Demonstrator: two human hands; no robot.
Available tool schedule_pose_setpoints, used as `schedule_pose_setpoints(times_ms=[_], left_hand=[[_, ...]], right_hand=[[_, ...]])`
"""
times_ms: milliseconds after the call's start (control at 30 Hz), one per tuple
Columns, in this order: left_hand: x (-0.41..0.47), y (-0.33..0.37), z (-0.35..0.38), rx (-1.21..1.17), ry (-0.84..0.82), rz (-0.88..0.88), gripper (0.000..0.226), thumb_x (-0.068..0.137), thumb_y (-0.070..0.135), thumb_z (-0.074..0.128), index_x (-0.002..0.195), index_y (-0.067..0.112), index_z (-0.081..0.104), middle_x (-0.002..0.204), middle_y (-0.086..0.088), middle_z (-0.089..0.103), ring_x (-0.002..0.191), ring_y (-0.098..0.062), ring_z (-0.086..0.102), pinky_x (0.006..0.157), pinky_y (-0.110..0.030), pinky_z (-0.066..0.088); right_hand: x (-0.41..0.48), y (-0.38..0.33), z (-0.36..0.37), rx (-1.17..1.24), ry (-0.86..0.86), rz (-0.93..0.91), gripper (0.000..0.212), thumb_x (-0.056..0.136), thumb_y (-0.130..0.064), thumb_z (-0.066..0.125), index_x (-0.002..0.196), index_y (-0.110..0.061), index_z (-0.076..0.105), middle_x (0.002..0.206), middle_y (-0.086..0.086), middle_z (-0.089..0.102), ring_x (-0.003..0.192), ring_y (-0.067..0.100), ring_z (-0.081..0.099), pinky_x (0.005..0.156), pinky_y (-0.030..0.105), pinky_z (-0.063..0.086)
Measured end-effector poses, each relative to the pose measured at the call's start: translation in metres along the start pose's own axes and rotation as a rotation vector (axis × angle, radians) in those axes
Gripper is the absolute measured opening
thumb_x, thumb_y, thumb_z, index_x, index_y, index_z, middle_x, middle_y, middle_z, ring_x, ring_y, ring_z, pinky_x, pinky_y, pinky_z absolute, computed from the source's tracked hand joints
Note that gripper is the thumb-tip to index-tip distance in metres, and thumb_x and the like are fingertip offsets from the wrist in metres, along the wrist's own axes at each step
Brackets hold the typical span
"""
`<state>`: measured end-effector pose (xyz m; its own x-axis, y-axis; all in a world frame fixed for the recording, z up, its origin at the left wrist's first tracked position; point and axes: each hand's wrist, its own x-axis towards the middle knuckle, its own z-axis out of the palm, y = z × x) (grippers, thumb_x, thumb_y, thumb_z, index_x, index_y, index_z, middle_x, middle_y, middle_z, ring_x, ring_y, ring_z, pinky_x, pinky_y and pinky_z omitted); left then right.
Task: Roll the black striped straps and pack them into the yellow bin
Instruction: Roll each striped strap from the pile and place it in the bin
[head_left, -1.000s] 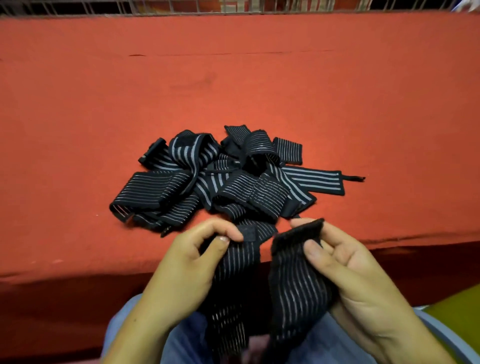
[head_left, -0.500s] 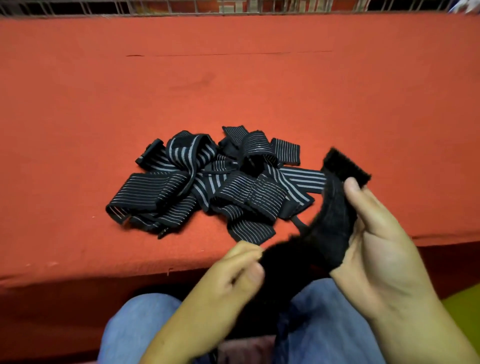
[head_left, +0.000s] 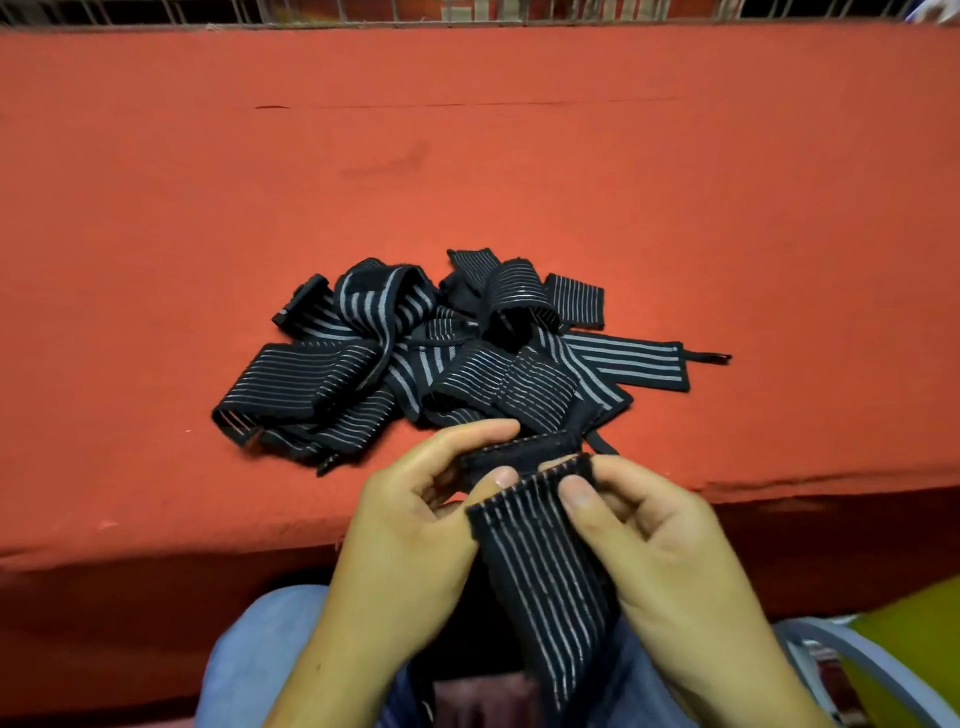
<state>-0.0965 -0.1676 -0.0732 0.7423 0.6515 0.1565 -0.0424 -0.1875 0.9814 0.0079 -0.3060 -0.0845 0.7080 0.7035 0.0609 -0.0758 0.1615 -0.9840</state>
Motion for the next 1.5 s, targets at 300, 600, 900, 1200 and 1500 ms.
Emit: schedule_pose_setpoints(times_ms=[300,600,900,1200,1500], left_hand=[[0.0,-0.001,0.0,-0.162,-0.071,-0.037,0.022,0.096,0.024,0.066,0.114,0.027,0.077,0.108,0.001,0.08,0.104,-0.015,0.074,0.093,-0.031,0.056],[-0.001,-0.004,0.0,-0.235,-0.14,-0.001,0.032,0.099,0.025,0.053,0.124,0.029,0.073,0.123,0.0,0.075,0.12,-0.019,0.069,0.106,-0.041,0.052],[-0.001,0.001,-0.002,-0.183,-0.181,0.068,0.032,0.101,0.024,0.048,0.125,0.019,0.07,0.122,0.004,0.076,0.119,-0.012,0.069,0.097,-0.018,0.05],[-0.003,0.008,0.0,-0.116,-0.162,0.023,0.038,0.097,0.053,0.058,0.123,0.03,0.073,0.121,0.009,0.075,0.115,-0.011,0.07,0.094,-0.023,0.054],[0.002,0.013,-0.002,0.092,-0.084,0.099,0.029,0.093,0.008,0.069,0.106,0.033,0.077,0.104,0.021,0.077,0.103,0.002,0.071,0.089,-0.011,0.049]], right_hand=[[0.007,-0.009,0.006,0.172,0.103,0.051,0.015,0.087,-0.018,0.066,0.097,-0.011,0.074,0.093,0.019,0.079,0.079,0.02,0.073,0.067,0.022,0.059],[0.01,-0.01,0.005,0.171,0.171,0.053,0.026,0.089,-0.023,0.067,0.107,-0.004,0.068,0.097,0.024,0.077,0.085,0.031,0.068,0.078,0.041,0.053],[0.012,-0.012,0.004,0.149,0.152,0.056,0.019,0.088,-0.023,0.068,0.101,-0.01,0.071,0.095,0.02,0.078,0.082,0.025,0.071,0.075,0.034,0.056],[0.012,-0.01,0.005,0.134,0.181,0.034,0.014,0.09,-0.021,0.068,0.097,-0.01,0.072,0.089,0.019,0.078,0.077,0.024,0.07,0.068,0.029,0.057],[0.013,-0.008,-0.004,-0.103,0.181,0.002,0.033,0.076,-0.036,0.082,0.107,-0.027,0.076,0.095,0.006,0.076,0.074,0.022,0.06,0.071,0.031,0.05]])
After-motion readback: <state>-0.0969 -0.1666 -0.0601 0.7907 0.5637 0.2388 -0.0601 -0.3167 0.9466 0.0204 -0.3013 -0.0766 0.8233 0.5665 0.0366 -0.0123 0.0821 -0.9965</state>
